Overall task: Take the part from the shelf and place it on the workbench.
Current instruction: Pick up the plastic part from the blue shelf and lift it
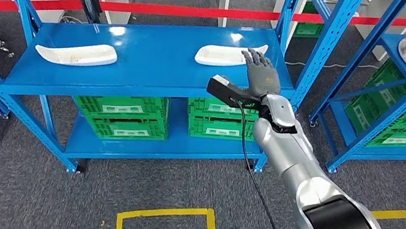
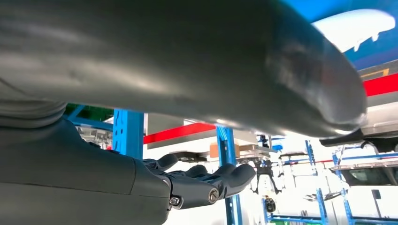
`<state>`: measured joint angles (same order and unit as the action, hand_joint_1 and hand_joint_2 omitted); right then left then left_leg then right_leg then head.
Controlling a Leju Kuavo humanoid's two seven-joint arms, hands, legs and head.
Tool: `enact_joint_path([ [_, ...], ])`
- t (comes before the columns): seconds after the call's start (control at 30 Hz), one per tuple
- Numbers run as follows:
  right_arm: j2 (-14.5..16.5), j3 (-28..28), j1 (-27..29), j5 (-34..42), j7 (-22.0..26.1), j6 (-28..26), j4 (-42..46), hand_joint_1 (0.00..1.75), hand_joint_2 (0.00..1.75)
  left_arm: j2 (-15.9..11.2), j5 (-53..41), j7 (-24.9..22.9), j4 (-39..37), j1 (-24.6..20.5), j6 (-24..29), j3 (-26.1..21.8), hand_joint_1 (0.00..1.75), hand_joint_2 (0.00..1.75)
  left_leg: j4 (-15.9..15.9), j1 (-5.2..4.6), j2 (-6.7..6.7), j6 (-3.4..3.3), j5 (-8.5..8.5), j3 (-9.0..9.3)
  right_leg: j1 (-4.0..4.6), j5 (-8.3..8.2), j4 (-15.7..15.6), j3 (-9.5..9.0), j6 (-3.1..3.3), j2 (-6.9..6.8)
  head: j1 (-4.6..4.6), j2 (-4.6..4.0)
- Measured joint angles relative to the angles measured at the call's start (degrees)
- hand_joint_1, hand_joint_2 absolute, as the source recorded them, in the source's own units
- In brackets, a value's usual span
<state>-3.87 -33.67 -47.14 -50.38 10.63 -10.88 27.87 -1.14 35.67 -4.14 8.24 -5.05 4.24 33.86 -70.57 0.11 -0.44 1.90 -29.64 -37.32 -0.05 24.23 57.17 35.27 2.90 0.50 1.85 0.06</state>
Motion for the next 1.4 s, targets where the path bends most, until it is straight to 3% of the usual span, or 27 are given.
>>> enact_joint_path([
  [0.07,-0.01,-0.02,0.31,0.0,-0.07,-0.01,0.0,0.0,0.0,-0.01,0.03,0.08,0.0,0.11,0.0,0.0,0.0,0.0,-3.71,0.05,0.1,0.27,-3.72,-3.67,0.05,1.13,0.03,-1.23,0.11,0.04,-0.01,-0.01],
  [0.1,-0.02,-0.02,0.46,0.0,-0.11,-0.01,0.0,0.0,0.0,-0.02,0.04,0.13,0.0,0.19,0.0,0.0,0.0,0.0,-3.38,0.04,0.11,0.22,-4.6,-4.44,0.09,1.73,0.07,-1.94,0.11,0.09,-0.01,-0.01],
  [0.13,-0.02,-0.03,0.55,0.0,-0.2,-0.01,0.0,0.0,0.0,-0.02,0.04,0.17,0.0,0.25,0.0,0.0,0.0,0.0,-1.32,0.02,0.11,0.01,-3.87,-4.33,0.16,2.35,0.13,-2.72,0.09,0.14,-0.01,-0.01],
  [0.17,-0.02,-0.03,0.59,0.0,-0.27,-0.01,0.01,0.0,0.0,-0.03,0.04,0.19,-0.01,0.28,0.0,0.0,0.0,0.0,1.86,-0.02,0.11,-0.29,-1.84,-3.58,0.22,2.94,0.18,-3.45,0.05,0.18,-0.01,-0.01],
  [0.23,-0.02,-0.07,0.63,0.0,-0.38,0.01,0.04,0.0,0.0,-0.12,0.03,0.21,-0.07,0.39,0.0,0.0,0.0,0.0,9.34,-0.3,0.11,-1.11,4.17,-1.61,0.38,4.16,0.34,-4.64,-0.19,0.28,0.02,-0.01],
  [0.27,-0.01,-0.1,0.64,-0.01,-0.4,0.03,0.07,0.0,0.0,-0.16,0.02,0.2,-0.09,0.43,0.0,0.0,0.0,0.0,11.56,-0.46,0.09,-1.46,5.93,-0.89,0.47,4.73,0.39,-4.95,-0.43,0.35,0.03,-0.01],
  [0.3,-0.01,-0.14,0.68,-0.01,-0.41,0.05,0.08,0.0,0.0,-0.19,0.02,0.2,-0.11,0.46,-0.01,0.0,0.0,0.0,12.86,-0.55,0.07,-1.82,6.89,-0.46,0.56,5.12,0.65,-5.2,-0.72,0.42,0.03,-0.01],
  [0.4,-0.08,-0.19,0.67,-0.01,-0.37,0.08,0.17,0.0,0.0,-0.1,0.02,0.21,-0.03,0.37,-0.01,0.0,0.0,0.0,13.06,-0.3,0.05,-2.78,6.49,0.84,0.65,5.66,2.31,-5.2,-1.51,0.43,0.01,-0.01],
  [0.47,-0.17,-0.21,0.56,-0.01,-0.31,0.07,0.23,0.0,0.0,-0.06,0.02,0.26,0.01,0.16,0.0,0.0,0.0,0.0,13.15,-0.12,0.05,-3.33,6.0,1.84,0.46,6.77,7.19,-2.43,-2.1,0.25,-0.01,-0.01],
  [0.53,-0.24,-0.22,0.75,-0.02,-0.31,0.05,0.22,0.0,0.0,-0.08,-0.01,0.29,0.02,-0.02,0.0,0.0,0.0,0.0,13.15,-0.11,0.02,-3.57,5.17,2.5,0.13,9.4,14.36,2.51,-2.77,0.09,-0.04,-0.01],
  [0.6,-0.3,-0.23,1.24,-0.02,-0.33,0.01,0.22,0.0,0.0,-0.04,-0.1,0.2,0.01,0.03,0.0,0.02,0.0,0.0,13.06,-0.1,-0.05,-3.47,4.2,3.41,-0.19,10.75,17.21,5.87,-3.22,-0.06,-0.04,-0.01],
  [0.63,-0.32,-0.23,1.39,-0.02,-0.34,-0.02,0.22,0.0,0.0,-0.04,-0.17,0.14,0.01,0.07,0.0,0.04,0.0,0.0,12.97,-0.09,-0.08,-3.36,3.64,4.0,-0.31,9.75,15.78,6.14,-3.31,-0.14,-0.04,-0.01],
  [0.73,-0.47,-0.26,1.46,-0.01,-0.36,-0.05,0.2,0.0,0.0,-0.04,-0.26,0.02,0.01,0.0,0.0,0.25,0.0,0.0,12.63,-0.09,-0.12,-2.66,1.77,5.72,-0.31,2.16,4.88,3.35,-3.0,-0.45,-0.02,-0.01],
  [0.8,-0.57,-0.29,1.56,-0.02,-0.36,-0.05,0.2,0.0,0.0,-0.04,-0.26,-0.02,0.01,-0.12,0.0,0.42,0.0,0.0,12.62,-0.14,-0.14,-1.89,0.98,6.36,0.04,-0.04,1.42,2.2,-2.26,-0.5,-0.08,-0.01],
  [0.87,-0.6,-0.32,1.62,-0.01,-0.36,-0.08,0.22,0.0,0.0,-0.05,-0.26,-0.05,0.02,-0.15,0.0,0.49,0.0,0.0,12.35,-0.17,-0.12,-1.13,0.93,6.69,0.09,0.23,1.21,1.57,-1.39,-0.32,-0.19,0.0],
  [0.93,-0.62,-0.32,1.51,-0.01,-0.36,-0.16,0.25,0.0,0.0,-0.1,-0.27,-0.06,0.02,-0.17,0.0,0.53,0.0,0.0,9.57,-0.15,-0.02,-0.52,1.07,5.47,-0.17,0.56,0.81,0.43,-0.57,-0.21,-0.15,0.0],
  [1.03,-0.62,-0.32,1.41,0.0,-0.39,-0.11,0.26,0.0,0.0,-0.13,-0.28,-0.07,0.02,-0.31,0.0,0.55,0.0,0.0,0.04,0.01,0.1,0.27,-1.61,-0.68,-0.22,1.79,0.55,-1.19,0.18,-0.17,-0.05,-0.02],
  [1.1,-0.61,-0.32,1.65,0.01,-0.51,0.05,0.25,0.0,0.0,-0.13,-0.29,-0.14,0.02,-0.25,0.0,0.62,0.0,0.0,-3.38,0.05,0.11,0.39,-3.5,-4.06,-0.17,2.88,0.55,-2.38,0.25,-0.1,-0.05,-0.02],
  [1.13,-0.61,-0.32,1.77,0.02,-0.62,0.1,0.24,0.0,0.0,-0.13,-0.3,-0.19,0.02,-0.21,0.0,0.69,0.0,0.0,-2.46,0.05,0.11,0.26,-2.84,-4.46,-0.15,3.48,0.55,-3.15,0.24,-0.06,-0.05,-0.02],
  [1.17,-0.61,-0.32,1.84,0.03,-0.71,0.12,0.24,0.0,0.0,-0.15,-0.31,-0.24,0.01,-0.18,0.0,0.75,0.0,0.0,0.08,0.03,0.11,0.03,-0.93,-4.06,-0.12,4.1,0.55,-3.98,0.2,-0.03,-0.05,-0.02],
  [1.23,-0.61,-0.32,1.86,0.07,-0.8,0.19,0.23,0.0,0.0,-0.24,-0.31,-0.34,-0.03,-0.09,0.0,0.84,0.0,0.0,7.71,-0.2,0.11,-0.72,4.72,-2.16,-0.02,5.37,0.59,-5.44,-0.06,0.01,-0.04,-0.01],
  [1.27,-0.61,-0.32,1.83,0.09,-0.78,0.26,0.23,0.0,0.0,-0.3,-0.31,-0.38,-0.07,-0.05,0.0,0.86,0.0,0.0,10.48,-0.36,0.1,-1.06,6.35,-1.31,0.07,5.96,0.63,-5.86,-0.35,0.07,-0.03,-0.01],
  [1.3,-0.6,-0.32,1.86,0.11,-0.7,0.33,0.23,0.0,0.0,-0.34,-0.31,-0.4,-0.09,-0.02,0.0,0.88,0.0,0.0,12.23,-0.5,0.1,-1.39,7.25,-0.8,0.14,6.43,0.65,-6.21,-0.7,0.13,-0.03,-0.01],
  [1.4,-0.59,-0.33,1.86,0.19,-0.29,0.37,0.26,0.0,0.0,-0.31,-0.31,-0.39,-0.05,-0.11,0.0,0.91,0.0,0.0,13.07,-0.42,0.07,-2.16,6.8,0.22,0.22,6.96,1.14,-6.71,-1.59,0.2,-0.08,0.0],
])
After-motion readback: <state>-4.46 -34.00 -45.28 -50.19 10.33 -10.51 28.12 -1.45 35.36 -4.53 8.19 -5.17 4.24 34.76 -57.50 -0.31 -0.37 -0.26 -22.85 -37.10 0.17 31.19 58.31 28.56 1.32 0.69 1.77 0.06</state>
